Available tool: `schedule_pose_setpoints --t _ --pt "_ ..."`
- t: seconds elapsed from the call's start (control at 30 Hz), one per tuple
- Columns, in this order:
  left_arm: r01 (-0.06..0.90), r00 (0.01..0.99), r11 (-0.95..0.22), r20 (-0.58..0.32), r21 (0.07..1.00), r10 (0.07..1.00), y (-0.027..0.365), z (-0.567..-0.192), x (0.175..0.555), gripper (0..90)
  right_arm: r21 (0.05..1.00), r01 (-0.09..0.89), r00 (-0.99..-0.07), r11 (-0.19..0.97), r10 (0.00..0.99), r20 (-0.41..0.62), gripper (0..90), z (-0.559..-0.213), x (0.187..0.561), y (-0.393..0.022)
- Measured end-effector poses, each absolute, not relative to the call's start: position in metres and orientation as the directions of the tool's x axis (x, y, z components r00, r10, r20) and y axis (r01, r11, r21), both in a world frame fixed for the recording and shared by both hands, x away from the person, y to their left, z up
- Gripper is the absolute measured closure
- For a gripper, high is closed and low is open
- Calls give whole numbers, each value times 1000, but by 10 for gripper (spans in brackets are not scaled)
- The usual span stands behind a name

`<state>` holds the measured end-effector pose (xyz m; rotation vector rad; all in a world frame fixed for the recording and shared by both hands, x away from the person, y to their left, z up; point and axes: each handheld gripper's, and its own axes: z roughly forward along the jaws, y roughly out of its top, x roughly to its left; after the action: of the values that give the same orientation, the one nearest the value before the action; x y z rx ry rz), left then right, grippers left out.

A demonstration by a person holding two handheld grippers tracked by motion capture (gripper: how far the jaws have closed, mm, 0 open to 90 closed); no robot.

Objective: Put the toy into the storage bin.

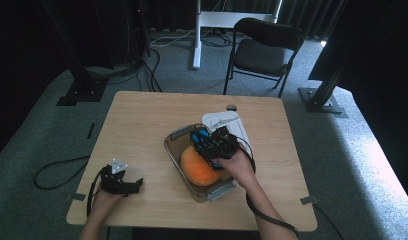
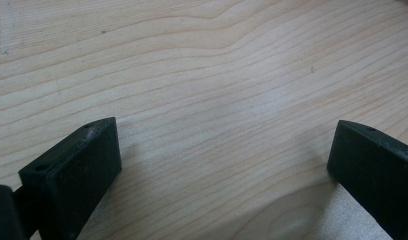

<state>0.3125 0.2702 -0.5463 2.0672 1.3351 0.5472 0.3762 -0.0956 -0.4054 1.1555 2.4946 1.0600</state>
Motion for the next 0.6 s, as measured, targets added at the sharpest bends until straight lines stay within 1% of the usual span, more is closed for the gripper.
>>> schedule_pose_setpoints --t 0.23,0.4,0.5,0.53,0.6 --pt "661 406 -305 15 686 914 270 -546 313 11 665 603 -671 439 731 125 257 -414 379 -93" --pt "661 406 -305 15 686 914 270 -546 313 11 639 614 -674 463 729 119 260 -417 381 -90" --pt "661 406 -305 15 686 914 270 -546 313 11 647 614 -684 453 714 149 258 -414 381 -91" --pt "661 406 -305 15 686 914 270 -546 313 11 649 612 -686 453 711 151 254 -412 380 -92" --pt "661 406 -304 14 686 914 270 -546 312 12 659 607 -687 443 710 155 217 -410 380 -94"
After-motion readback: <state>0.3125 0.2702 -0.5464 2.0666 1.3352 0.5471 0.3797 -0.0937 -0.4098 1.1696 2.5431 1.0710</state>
